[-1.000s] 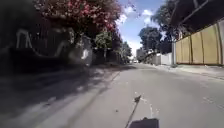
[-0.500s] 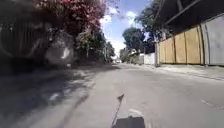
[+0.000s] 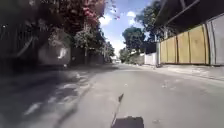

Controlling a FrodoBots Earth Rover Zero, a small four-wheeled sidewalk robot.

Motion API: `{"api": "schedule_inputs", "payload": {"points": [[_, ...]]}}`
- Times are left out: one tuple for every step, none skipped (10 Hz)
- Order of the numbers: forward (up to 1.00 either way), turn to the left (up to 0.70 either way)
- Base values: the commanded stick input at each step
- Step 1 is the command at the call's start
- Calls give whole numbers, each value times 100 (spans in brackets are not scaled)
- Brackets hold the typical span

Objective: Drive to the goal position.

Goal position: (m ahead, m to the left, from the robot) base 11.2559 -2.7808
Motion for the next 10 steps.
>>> {"api": "schedule_inputs", "payload": {"points": [[100, 0], [100, 0], [100, 0], [100, 0], [100, 0], [100, -2], [100, -3], [100, -3], [100, -1], [100, 0]]}}
